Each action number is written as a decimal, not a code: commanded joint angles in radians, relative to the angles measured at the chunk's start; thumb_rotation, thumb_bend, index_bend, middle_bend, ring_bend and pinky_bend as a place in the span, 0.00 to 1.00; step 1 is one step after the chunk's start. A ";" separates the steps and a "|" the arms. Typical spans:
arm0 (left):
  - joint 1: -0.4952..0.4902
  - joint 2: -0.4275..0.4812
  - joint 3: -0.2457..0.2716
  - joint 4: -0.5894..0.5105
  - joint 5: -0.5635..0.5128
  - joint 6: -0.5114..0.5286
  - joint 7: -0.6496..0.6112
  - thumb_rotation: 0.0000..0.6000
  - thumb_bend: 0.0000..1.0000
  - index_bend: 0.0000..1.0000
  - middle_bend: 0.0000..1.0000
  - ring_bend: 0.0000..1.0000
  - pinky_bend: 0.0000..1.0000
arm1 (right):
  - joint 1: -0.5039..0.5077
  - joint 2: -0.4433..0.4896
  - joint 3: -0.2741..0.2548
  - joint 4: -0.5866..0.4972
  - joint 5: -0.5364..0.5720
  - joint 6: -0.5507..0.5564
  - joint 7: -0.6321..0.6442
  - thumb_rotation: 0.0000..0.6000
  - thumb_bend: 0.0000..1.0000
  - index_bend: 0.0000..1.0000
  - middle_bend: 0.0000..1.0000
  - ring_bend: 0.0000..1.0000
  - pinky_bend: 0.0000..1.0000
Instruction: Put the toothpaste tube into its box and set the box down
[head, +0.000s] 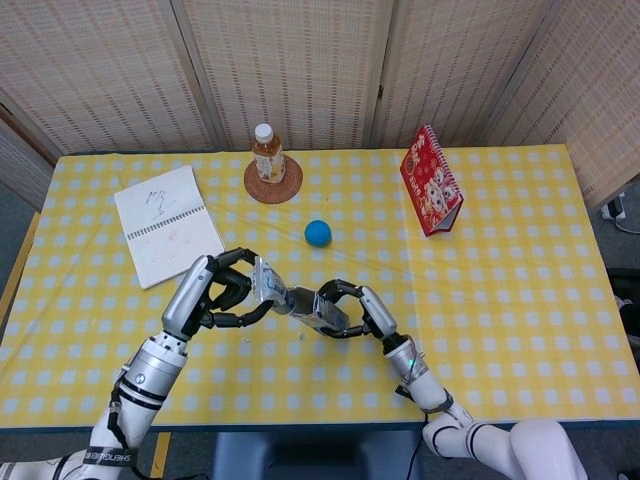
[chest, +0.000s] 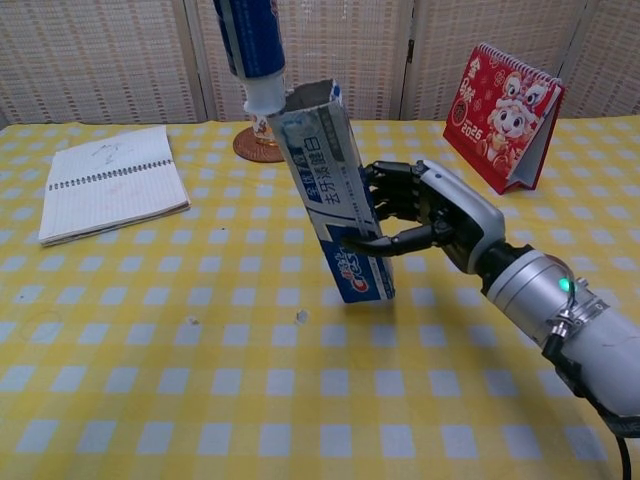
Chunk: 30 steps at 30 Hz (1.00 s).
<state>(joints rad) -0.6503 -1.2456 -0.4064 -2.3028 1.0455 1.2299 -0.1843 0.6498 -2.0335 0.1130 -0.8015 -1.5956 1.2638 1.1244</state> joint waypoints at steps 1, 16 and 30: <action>-0.008 -0.011 -0.006 0.001 -0.009 0.005 0.008 1.00 0.80 0.89 1.00 1.00 1.00 | 0.004 -0.010 -0.005 0.007 -0.003 0.002 0.008 1.00 0.21 0.55 0.41 0.41 0.42; -0.035 -0.060 -0.009 0.002 -0.047 0.023 0.069 1.00 0.80 0.89 1.00 1.00 1.00 | 0.021 -0.024 -0.002 0.017 0.006 0.002 0.055 1.00 0.21 0.55 0.41 0.41 0.42; -0.054 -0.110 -0.010 0.012 -0.068 0.046 0.117 1.00 0.80 0.89 1.00 1.00 1.00 | 0.033 -0.037 0.004 0.013 0.004 0.028 0.113 1.00 0.21 0.55 0.41 0.41 0.42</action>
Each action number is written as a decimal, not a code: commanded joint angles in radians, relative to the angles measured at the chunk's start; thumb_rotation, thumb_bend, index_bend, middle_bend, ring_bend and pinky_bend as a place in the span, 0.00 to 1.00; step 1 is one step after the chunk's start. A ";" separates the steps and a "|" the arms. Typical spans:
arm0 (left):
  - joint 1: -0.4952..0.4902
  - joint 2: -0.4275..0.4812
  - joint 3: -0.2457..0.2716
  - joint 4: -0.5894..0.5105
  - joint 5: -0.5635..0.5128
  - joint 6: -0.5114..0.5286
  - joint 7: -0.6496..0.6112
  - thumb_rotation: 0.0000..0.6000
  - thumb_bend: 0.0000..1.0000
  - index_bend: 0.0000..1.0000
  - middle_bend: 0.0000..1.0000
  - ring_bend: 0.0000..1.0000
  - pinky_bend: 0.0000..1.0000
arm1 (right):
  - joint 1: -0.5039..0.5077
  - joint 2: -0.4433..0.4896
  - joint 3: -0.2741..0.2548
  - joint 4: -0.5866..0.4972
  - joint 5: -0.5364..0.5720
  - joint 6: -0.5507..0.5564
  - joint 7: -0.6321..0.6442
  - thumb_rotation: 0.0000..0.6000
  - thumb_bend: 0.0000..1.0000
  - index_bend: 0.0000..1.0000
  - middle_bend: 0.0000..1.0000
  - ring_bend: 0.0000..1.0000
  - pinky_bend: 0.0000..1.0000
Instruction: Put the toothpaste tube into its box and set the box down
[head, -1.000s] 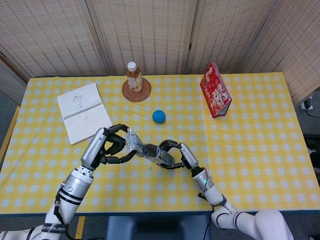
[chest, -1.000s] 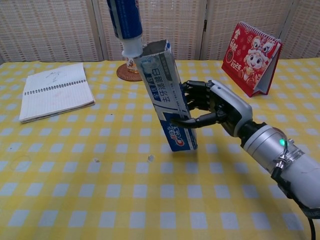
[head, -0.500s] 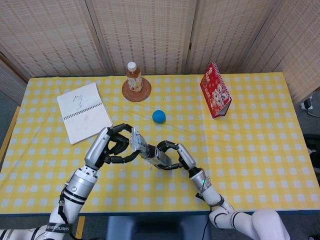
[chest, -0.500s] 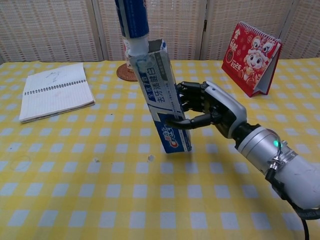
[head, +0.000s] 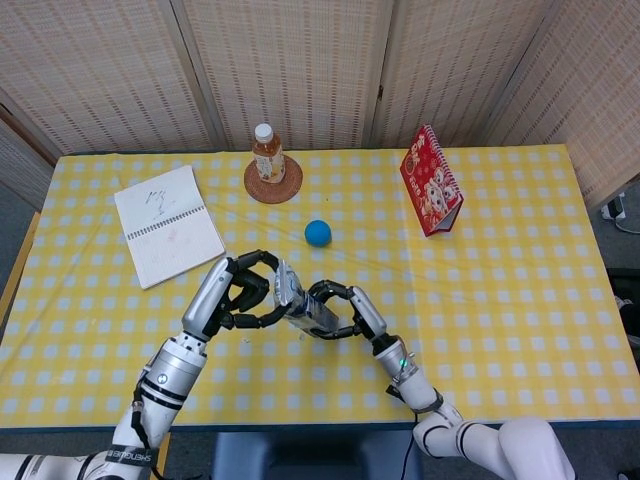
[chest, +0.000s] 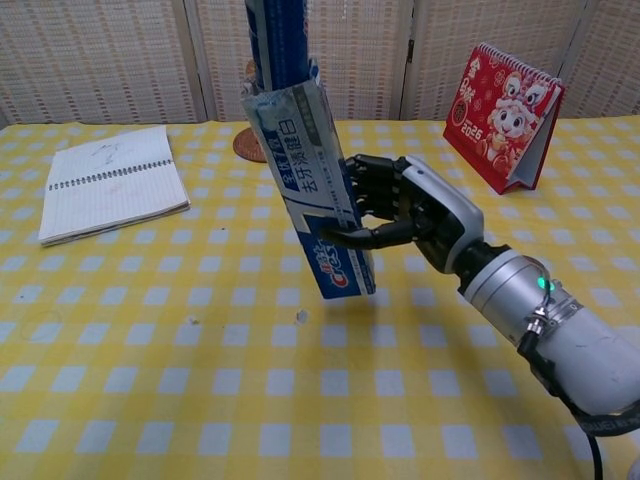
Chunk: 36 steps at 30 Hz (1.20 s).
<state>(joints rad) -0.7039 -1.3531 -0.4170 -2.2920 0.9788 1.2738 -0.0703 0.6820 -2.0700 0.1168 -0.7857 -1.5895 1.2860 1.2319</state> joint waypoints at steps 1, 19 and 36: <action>0.000 -0.004 0.000 0.002 -0.002 0.003 0.004 1.00 0.80 0.89 1.00 1.00 1.00 | 0.001 -0.001 0.000 -0.004 -0.003 0.008 0.007 1.00 0.21 0.55 0.41 0.41 0.42; 0.019 -0.041 0.031 0.043 0.029 0.008 -0.002 1.00 0.57 0.63 1.00 1.00 1.00 | -0.006 0.038 0.002 -0.079 -0.008 0.049 0.014 1.00 0.21 0.55 0.41 0.41 0.42; 0.029 -0.026 0.051 0.056 0.092 -0.024 0.004 1.00 0.14 0.00 1.00 1.00 1.00 | -0.015 0.054 -0.005 -0.110 -0.007 0.051 -0.001 1.00 0.21 0.55 0.41 0.41 0.42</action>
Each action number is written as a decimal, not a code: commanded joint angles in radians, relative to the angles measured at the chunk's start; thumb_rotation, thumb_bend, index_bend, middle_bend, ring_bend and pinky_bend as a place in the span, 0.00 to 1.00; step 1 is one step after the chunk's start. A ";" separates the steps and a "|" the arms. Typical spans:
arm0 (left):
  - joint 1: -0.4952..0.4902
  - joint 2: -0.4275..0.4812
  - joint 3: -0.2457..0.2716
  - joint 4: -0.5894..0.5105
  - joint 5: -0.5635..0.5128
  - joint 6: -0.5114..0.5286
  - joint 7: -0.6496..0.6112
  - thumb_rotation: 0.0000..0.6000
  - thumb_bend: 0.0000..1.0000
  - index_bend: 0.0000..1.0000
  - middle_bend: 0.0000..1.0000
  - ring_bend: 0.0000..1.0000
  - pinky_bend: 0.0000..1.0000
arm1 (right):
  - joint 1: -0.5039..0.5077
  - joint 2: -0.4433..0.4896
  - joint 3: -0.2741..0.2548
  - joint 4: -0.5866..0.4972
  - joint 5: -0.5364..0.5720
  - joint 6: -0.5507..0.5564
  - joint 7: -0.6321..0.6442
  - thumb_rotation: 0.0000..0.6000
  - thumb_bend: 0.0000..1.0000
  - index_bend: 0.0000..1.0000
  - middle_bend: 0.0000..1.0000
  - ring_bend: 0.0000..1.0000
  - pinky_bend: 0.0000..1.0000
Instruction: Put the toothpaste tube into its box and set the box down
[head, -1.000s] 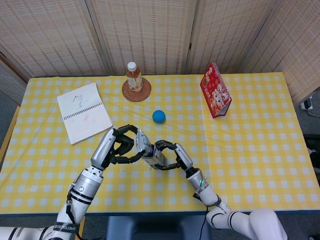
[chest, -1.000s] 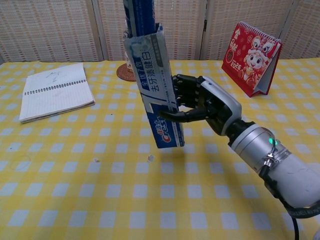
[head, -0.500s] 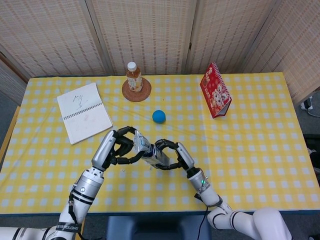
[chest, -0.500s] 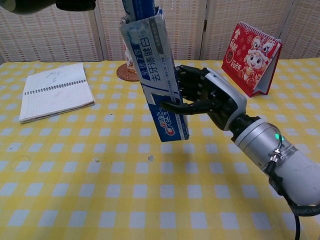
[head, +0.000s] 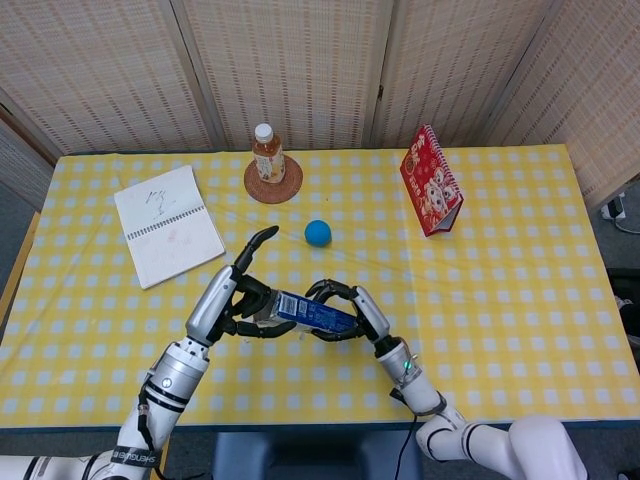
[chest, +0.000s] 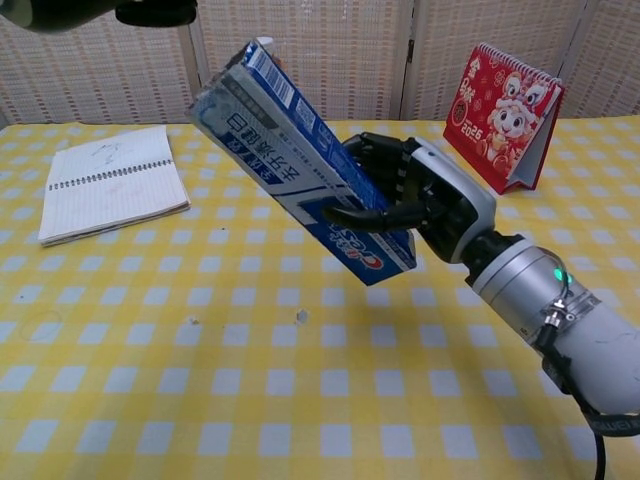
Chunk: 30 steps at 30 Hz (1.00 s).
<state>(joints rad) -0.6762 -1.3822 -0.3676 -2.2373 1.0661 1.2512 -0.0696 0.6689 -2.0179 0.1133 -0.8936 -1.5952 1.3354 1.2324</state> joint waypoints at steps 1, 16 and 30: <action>0.003 0.004 0.005 0.006 0.015 0.001 0.010 1.00 0.14 0.00 1.00 1.00 1.00 | -0.004 0.004 -0.004 -0.003 -0.003 0.005 -0.004 1.00 0.21 0.55 0.41 0.41 0.42; 0.077 0.082 0.099 0.142 0.212 0.090 0.180 1.00 0.15 0.07 0.76 0.76 0.89 | -0.057 0.098 -0.038 -0.047 -0.029 0.067 -0.125 1.00 0.21 0.55 0.41 0.41 0.42; 0.217 0.229 0.299 0.403 0.350 0.065 0.123 1.00 0.14 0.18 0.33 0.23 0.26 | -0.145 0.292 -0.098 -0.159 -0.023 0.066 -0.370 1.00 0.21 0.55 0.41 0.41 0.42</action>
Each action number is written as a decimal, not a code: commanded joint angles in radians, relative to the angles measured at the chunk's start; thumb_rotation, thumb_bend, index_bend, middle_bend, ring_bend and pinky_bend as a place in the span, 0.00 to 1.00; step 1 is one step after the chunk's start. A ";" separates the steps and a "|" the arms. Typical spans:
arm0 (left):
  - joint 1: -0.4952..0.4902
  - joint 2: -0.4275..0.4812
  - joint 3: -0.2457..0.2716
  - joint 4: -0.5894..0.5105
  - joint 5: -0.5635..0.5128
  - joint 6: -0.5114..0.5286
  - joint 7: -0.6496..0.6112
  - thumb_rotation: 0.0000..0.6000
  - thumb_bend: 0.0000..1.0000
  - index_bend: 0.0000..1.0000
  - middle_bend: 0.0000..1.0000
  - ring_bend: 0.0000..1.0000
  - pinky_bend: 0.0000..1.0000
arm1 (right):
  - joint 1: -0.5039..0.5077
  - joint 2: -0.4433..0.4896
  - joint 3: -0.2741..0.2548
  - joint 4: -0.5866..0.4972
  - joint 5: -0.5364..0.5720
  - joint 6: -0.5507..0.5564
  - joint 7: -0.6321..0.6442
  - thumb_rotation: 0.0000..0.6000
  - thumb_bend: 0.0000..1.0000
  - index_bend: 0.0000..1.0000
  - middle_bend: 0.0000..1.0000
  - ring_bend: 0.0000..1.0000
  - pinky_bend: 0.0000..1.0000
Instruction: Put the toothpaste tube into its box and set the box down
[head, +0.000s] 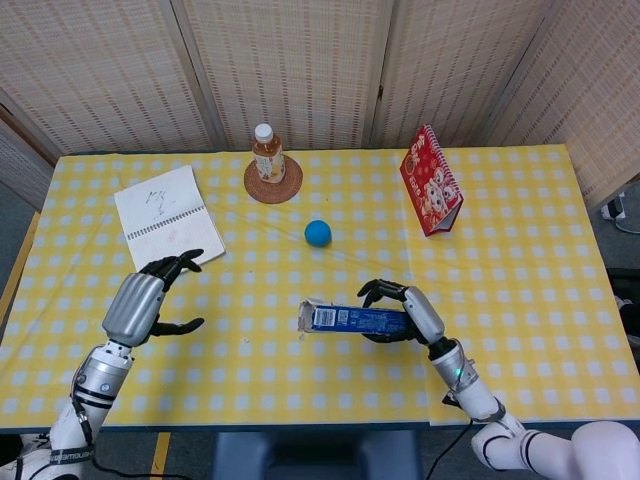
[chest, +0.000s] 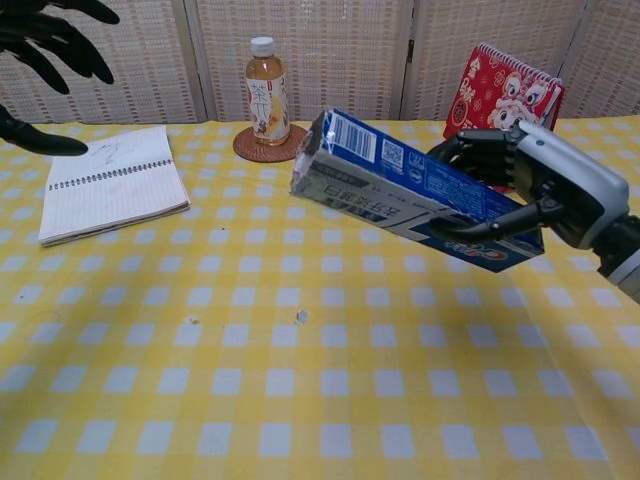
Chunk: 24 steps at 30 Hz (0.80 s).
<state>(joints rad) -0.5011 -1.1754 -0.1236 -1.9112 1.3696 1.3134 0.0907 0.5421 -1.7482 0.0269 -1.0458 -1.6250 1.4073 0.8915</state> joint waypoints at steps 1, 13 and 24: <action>0.050 0.035 0.076 0.100 0.058 -0.008 -0.039 1.00 0.14 0.18 0.31 0.21 0.23 | -0.025 0.031 -0.016 0.001 0.012 -0.012 -0.050 1.00 0.21 0.55 0.41 0.41 0.42; 0.150 -0.013 0.174 0.348 0.150 0.026 -0.074 1.00 0.14 0.11 0.19 0.10 0.11 | -0.064 0.059 -0.031 0.103 0.044 -0.076 -0.203 1.00 0.21 0.55 0.41 0.41 0.42; 0.144 -0.031 0.165 0.395 0.144 -0.033 -0.117 1.00 0.14 0.11 0.18 0.09 0.11 | -0.070 0.022 -0.040 0.203 0.037 -0.108 -0.213 1.00 0.21 0.51 0.34 0.38 0.39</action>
<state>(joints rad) -0.3566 -1.2058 0.0418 -1.5161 1.5141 1.2809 -0.0255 0.4718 -1.7221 -0.0100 -0.8494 -1.5839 1.3005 0.6776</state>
